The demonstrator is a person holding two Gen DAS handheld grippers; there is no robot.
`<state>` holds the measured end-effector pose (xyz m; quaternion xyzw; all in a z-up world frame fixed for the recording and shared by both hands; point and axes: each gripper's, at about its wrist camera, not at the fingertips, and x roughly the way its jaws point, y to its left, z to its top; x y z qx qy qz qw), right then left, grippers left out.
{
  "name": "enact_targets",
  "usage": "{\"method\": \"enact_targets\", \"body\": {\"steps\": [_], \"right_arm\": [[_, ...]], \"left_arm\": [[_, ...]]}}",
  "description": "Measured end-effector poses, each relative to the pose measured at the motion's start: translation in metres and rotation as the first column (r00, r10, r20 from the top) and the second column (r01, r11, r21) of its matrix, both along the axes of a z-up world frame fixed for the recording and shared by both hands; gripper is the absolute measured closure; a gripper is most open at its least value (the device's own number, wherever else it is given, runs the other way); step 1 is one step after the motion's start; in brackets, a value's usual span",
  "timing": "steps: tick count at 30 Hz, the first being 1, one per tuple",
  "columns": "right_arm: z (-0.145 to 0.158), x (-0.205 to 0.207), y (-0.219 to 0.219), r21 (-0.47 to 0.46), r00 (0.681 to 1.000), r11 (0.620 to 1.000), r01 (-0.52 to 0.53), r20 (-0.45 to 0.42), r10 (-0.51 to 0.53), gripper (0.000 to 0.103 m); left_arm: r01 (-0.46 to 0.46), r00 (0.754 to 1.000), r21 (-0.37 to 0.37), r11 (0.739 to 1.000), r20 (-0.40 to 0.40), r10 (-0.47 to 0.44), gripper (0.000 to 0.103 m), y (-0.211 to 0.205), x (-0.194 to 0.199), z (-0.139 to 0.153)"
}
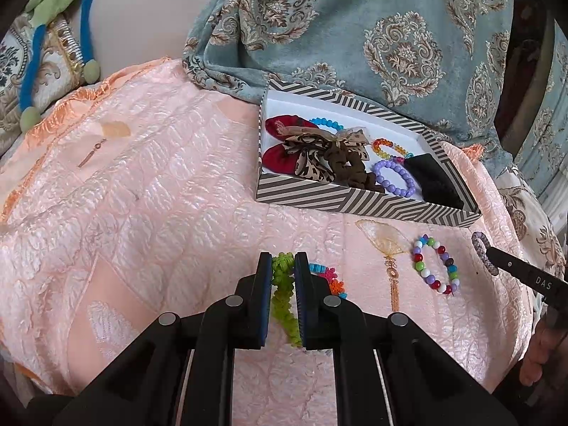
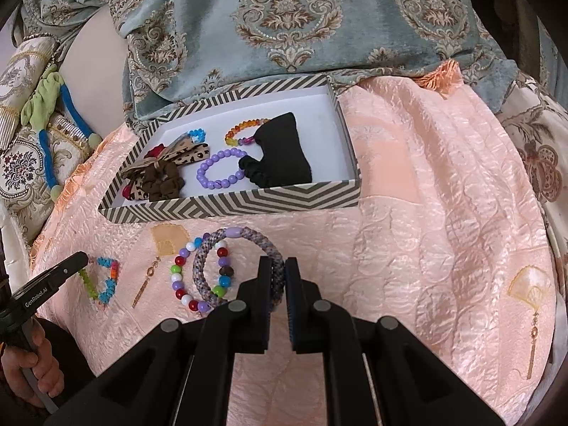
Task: Organize jewelry
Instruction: 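Hold the green flower bracelet in the left gripper and grey bracelet in the right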
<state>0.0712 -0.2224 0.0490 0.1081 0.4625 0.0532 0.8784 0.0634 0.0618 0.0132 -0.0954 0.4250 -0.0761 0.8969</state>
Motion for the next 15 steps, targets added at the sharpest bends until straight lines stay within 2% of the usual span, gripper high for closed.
{"method": "enact_targets", "body": {"steps": [15], "right_arm": [[-0.0031,0.0010,0.0001,0.006,1.000,1.000,0.005,-0.018,-0.005,0.096]], "left_arm": [[0.013,1.000,0.008,1.000,0.005,-0.013,0.103,-0.0052,-0.0022,0.0004]]}}
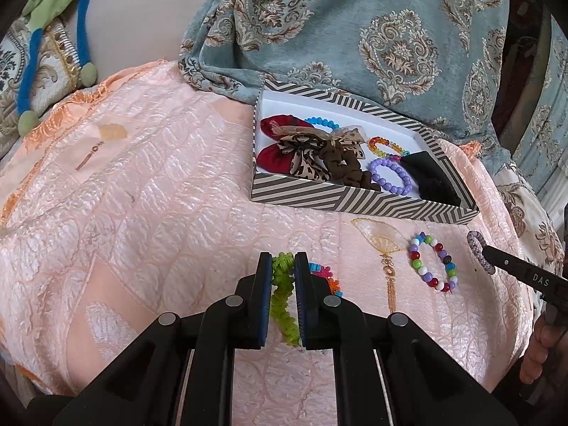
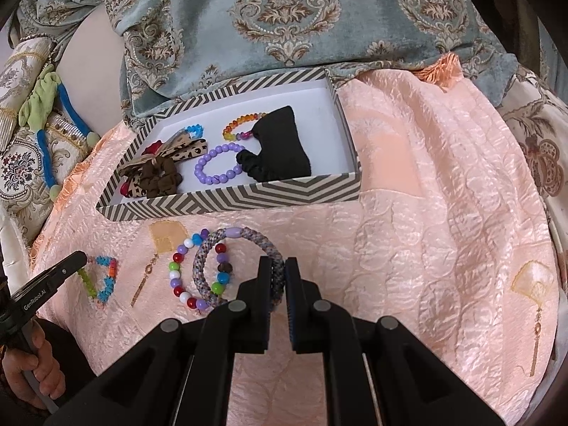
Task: Organize jewelry
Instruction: 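Hold the green flower bracelet in the left gripper and grey bracelet in the right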
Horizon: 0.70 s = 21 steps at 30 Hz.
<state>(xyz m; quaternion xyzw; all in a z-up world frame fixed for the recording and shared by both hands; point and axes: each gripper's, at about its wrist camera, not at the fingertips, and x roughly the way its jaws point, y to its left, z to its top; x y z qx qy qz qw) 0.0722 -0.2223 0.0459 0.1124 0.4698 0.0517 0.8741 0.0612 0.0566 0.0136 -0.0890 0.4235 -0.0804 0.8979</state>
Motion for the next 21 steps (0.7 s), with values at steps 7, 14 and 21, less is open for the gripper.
{"method": "enact_targets", "body": {"steps": [7,14,21], "right_arm": [[-0.0003,0.0002,-0.0009,-0.001,1.000,1.000,0.006,-0.001,-0.006,0.096],[-0.0007,0.0005,0.0005,0.002,1.000,1.000,0.000,-0.003,0.000,0.096],[-0.0007,0.0004,0.0019,-0.001,1.000,1.000,-0.001,-0.003,0.001,0.096]], "left_arm": [[0.009,1.000,-0.003,1.000,0.000,-0.009,0.103,-0.0020,-0.0004,0.0006],[0.010,1.000,0.003,1.000,-0.003,-0.010,0.103,-0.0033,0.0001,-0.0005],[0.011,1.000,0.006,1.000,-0.001,-0.011,0.103,-0.0035,0.0002,-0.0007]]}}
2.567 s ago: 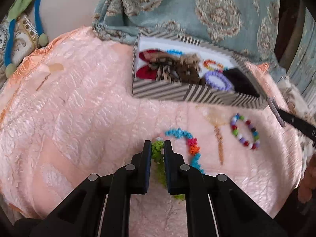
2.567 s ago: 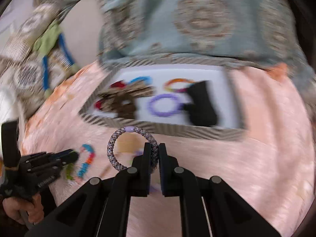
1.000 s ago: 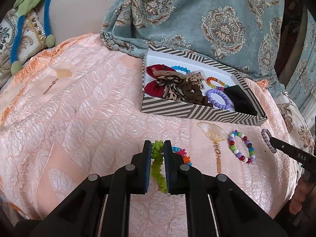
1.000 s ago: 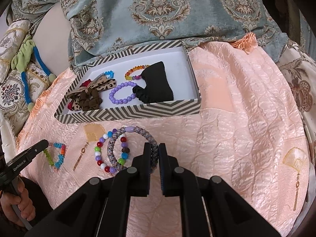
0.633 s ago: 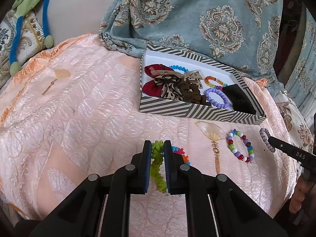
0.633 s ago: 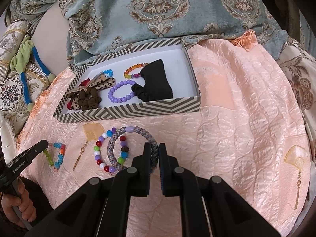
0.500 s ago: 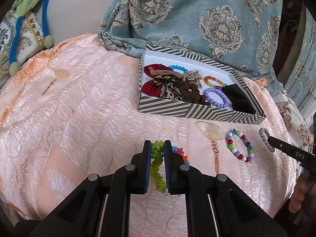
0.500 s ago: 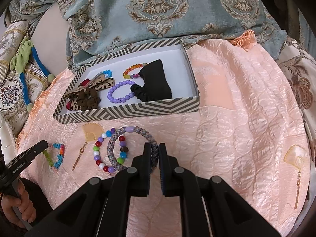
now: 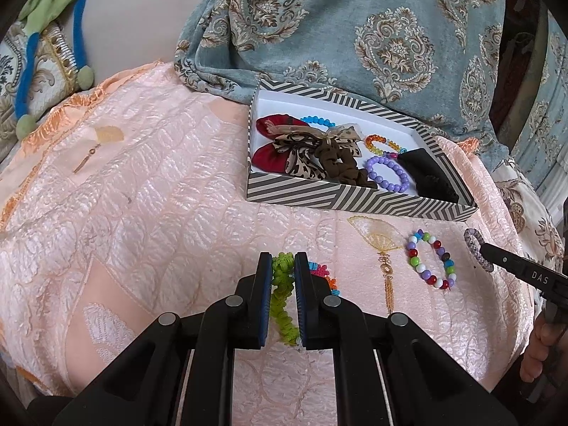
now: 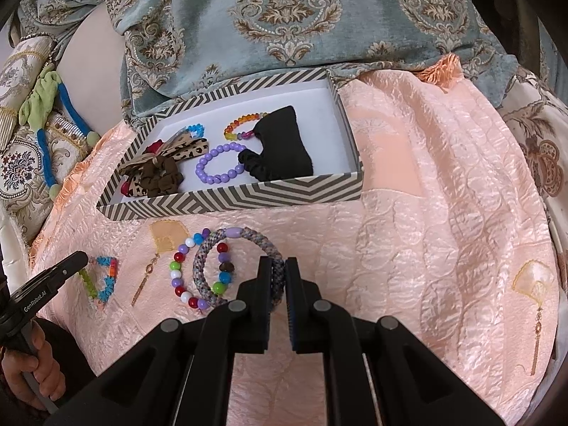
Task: Organize jewelry
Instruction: 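Hold the green flower bracelet in the left gripper and grey bracelet in the right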
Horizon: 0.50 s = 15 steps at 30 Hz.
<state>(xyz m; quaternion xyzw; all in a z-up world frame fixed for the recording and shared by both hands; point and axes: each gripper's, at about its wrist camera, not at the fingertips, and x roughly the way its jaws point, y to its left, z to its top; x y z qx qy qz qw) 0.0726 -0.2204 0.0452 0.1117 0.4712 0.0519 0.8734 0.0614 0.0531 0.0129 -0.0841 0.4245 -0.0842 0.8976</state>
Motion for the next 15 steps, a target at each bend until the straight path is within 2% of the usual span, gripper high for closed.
{"method": "enact_targets", "body": {"steps": [15], "right_arm": [[-0.0002,-0.0003,0.0021,-0.003,1.000,1.000,-0.008,-0.001,0.008,0.096]], "left_arm": [[0.007,1.000,0.004,1.000,-0.002,-0.007,0.103,-0.0014,-0.0008,-0.0003]]}}
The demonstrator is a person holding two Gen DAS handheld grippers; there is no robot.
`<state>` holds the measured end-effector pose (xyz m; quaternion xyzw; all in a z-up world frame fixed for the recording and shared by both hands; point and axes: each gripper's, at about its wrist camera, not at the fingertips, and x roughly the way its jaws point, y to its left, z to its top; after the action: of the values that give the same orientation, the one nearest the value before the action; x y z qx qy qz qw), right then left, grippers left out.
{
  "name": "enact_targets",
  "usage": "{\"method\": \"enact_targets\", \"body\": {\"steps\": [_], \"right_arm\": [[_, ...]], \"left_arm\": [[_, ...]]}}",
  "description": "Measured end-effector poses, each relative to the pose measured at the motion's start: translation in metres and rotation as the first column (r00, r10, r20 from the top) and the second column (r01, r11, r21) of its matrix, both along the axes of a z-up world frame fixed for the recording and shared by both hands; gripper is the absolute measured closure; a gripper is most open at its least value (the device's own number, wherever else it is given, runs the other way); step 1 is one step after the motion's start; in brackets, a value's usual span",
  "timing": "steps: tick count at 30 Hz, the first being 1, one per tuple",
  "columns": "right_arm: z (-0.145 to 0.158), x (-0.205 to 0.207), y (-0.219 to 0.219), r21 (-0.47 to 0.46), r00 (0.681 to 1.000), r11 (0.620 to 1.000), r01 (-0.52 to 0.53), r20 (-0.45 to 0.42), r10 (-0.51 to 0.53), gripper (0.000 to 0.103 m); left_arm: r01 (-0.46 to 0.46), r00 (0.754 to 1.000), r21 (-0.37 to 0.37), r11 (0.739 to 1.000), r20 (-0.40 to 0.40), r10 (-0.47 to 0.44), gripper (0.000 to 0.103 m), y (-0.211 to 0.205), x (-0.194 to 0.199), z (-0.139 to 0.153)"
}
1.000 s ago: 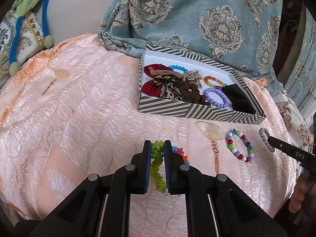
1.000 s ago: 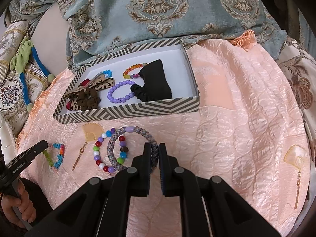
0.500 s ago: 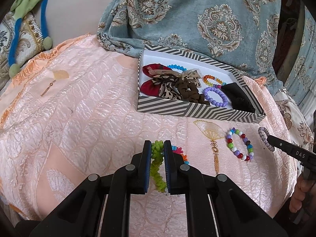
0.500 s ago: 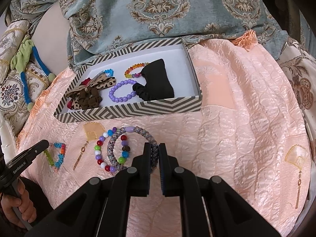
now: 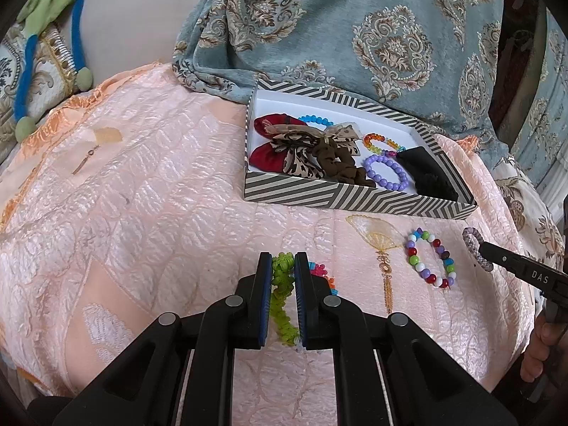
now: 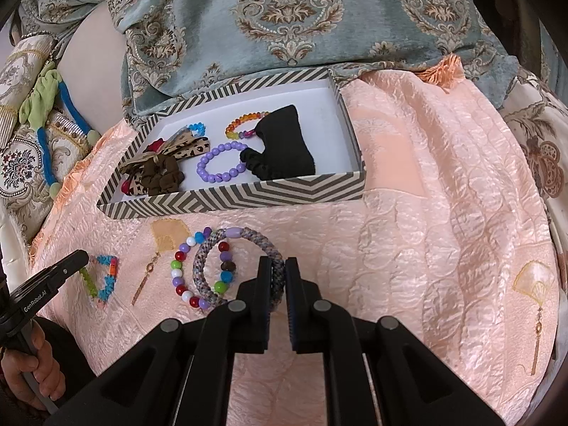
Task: Organize jewelry
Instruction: 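Hold the green flower bracelet in the left gripper and grey bracelet in the right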
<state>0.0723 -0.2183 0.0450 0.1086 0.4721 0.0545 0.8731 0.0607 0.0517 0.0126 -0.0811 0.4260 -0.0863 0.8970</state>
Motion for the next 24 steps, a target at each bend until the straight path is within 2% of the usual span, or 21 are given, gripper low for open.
{"method": "enact_targets", "body": {"steps": [24], "right_arm": [[0.0024,0.0001,0.0030,0.000,1.000,1.000,-0.012,0.003,0.012,0.096]], "left_arm": [[0.010,1.000,0.022,1.000,-0.001,-0.010,0.103,-0.0034,0.0003,-0.0018]]}}
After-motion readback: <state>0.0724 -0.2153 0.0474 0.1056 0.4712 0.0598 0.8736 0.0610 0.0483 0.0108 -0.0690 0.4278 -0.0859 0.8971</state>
